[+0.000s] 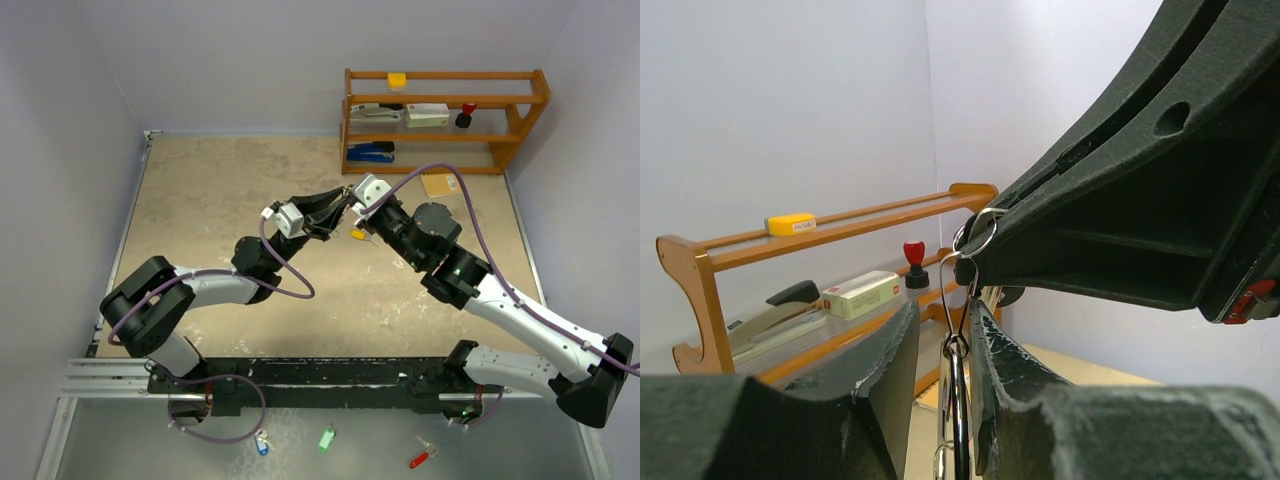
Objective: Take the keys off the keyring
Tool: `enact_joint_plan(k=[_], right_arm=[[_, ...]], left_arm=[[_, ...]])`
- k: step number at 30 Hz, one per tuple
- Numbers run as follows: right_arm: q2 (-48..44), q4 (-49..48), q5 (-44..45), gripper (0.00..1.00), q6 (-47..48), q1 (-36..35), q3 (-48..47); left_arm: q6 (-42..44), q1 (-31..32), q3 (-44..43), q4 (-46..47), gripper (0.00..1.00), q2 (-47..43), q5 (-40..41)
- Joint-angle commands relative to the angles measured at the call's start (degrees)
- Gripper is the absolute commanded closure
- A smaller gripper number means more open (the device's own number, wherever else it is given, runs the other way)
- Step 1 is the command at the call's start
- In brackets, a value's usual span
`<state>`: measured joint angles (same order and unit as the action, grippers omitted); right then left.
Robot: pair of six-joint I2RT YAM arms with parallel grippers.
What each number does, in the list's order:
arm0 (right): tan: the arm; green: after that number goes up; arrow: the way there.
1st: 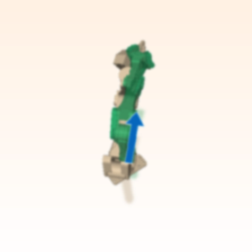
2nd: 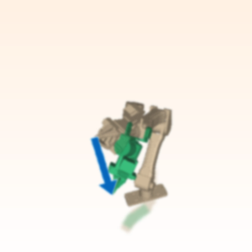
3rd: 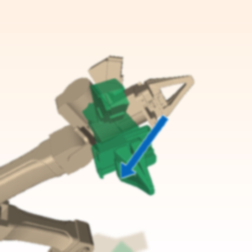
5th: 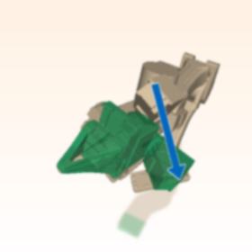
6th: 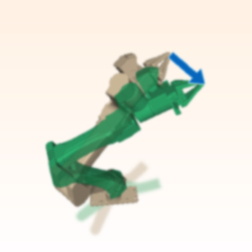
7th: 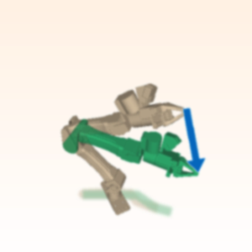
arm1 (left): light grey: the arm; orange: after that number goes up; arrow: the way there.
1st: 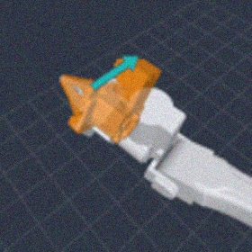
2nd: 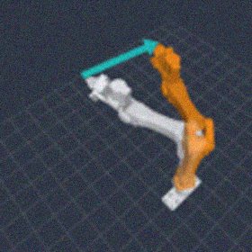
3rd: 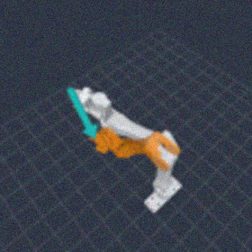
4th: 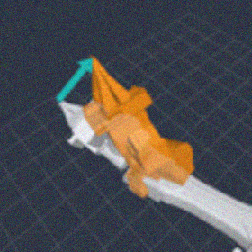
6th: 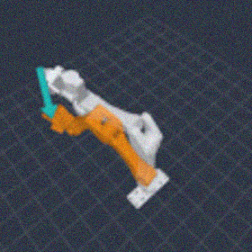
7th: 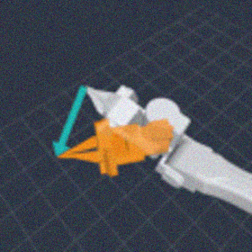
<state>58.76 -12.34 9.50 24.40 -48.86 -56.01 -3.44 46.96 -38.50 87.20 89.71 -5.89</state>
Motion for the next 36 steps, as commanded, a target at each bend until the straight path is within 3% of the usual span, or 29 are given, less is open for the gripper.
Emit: enact_joint_plan(k=[1,10,14,19,25,29,36], right_arm=[[-0.47,-3.67,0.76,1.00,-0.43,-0.39,-1.48],[-0.33,-3.78,1.05,1.00,-0.41,-0.45,-1.34],[-0.29,-3.70,0.97,1.00,-0.46,-0.48,-1.48],[-0.21,-3.66,1.05,1.00,-0.51,-0.45,-1.47],[-0.12,-3.67,1.38,1.00,-0.37,-0.47,-1.65],[-0.27,-3.75,1.84,1.00,-0.38,-0.46,-1.34],[-0.40,-3.74,1.45,1.00,-0.79,-0.49,-1.25]], left_arm=[[-0.63,0.15,-1.71,7.82,0.78,-0.14,0.07],[-0.17,0.15,-0.86,8.27,0.78,-1.34,0.28],[-0.25,0.15,-0.83,8.16,0.85,-1.75,0.57],[-0.26,0.14,-0.53,8.77,0.80,-1.88,1.02],[0.07,0.09,-0.40,8.51,0.89,-2.40,0.99],[0.28,0.06,0.24,8.26,1.00,-3.47,1.33],[1.31,0.06,-0.04,4.02,1.00,-5.36,2.30]])
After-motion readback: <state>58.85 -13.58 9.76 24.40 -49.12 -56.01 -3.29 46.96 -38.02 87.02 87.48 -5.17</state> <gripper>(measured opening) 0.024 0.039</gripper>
